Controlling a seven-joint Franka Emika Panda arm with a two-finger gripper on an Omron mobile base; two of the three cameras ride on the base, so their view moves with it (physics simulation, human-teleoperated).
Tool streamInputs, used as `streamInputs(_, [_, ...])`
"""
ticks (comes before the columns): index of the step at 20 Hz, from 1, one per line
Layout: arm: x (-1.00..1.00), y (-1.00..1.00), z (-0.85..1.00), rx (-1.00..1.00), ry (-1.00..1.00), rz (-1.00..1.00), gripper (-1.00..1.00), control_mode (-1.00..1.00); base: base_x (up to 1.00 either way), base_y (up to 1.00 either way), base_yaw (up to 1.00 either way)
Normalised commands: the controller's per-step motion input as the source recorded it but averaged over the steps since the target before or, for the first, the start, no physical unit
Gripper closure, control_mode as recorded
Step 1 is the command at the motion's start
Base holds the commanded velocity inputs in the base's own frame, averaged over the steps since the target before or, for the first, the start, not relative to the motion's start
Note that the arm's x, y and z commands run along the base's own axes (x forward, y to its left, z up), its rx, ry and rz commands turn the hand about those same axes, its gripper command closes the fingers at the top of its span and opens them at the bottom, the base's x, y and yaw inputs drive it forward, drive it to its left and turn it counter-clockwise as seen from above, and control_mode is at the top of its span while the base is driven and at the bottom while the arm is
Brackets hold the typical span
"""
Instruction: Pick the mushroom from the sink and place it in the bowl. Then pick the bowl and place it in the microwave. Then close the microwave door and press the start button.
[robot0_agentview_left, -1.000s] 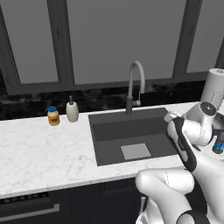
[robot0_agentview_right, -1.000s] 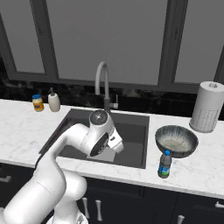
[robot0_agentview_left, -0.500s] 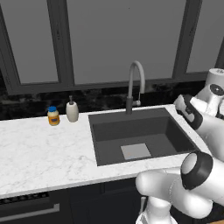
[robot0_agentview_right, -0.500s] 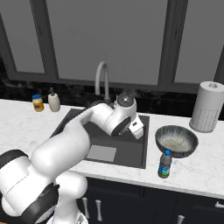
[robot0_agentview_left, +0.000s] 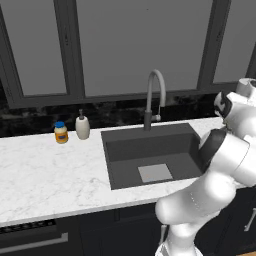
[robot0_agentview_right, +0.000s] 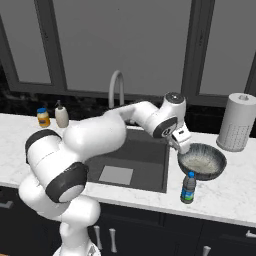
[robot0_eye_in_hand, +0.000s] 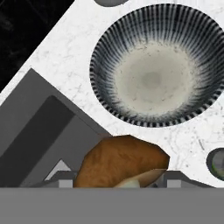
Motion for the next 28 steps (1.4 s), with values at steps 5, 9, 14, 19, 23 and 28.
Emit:
streamInputs(5, [0.20, -0.75, -0.23, 0.06, 0.17, 0.00, 1.00, -1.00, 0.00, 0.00, 0.00])
streamInputs(9, [0.20, -0.67, -0.28, 0.11, 0.13, 0.00, 1.00, -1.00, 0.00, 0.00, 0.00])
streamInputs(14, [0.34, -0.57, -0.32, 0.10, 0.13, 0.00, 1.00, -1.00, 0.00, 0.00, 0.00])
streamInputs(19, [0.32, -0.38, -0.43, 0.08, 0.12, 0.00, 1.00, -1.00, 0.00, 0.00, 0.00])
streamInputs(23, [0.26, 0.00, -0.58, 0.00, 0.09, 0.06, 1.00, -1.00, 0.00, 0.00, 0.00])
streamInputs(28, [0.26, 0.23, -0.69, 0.00, 0.13, 0.02, 1.00, -1.00, 0.00, 0.00, 0.00])
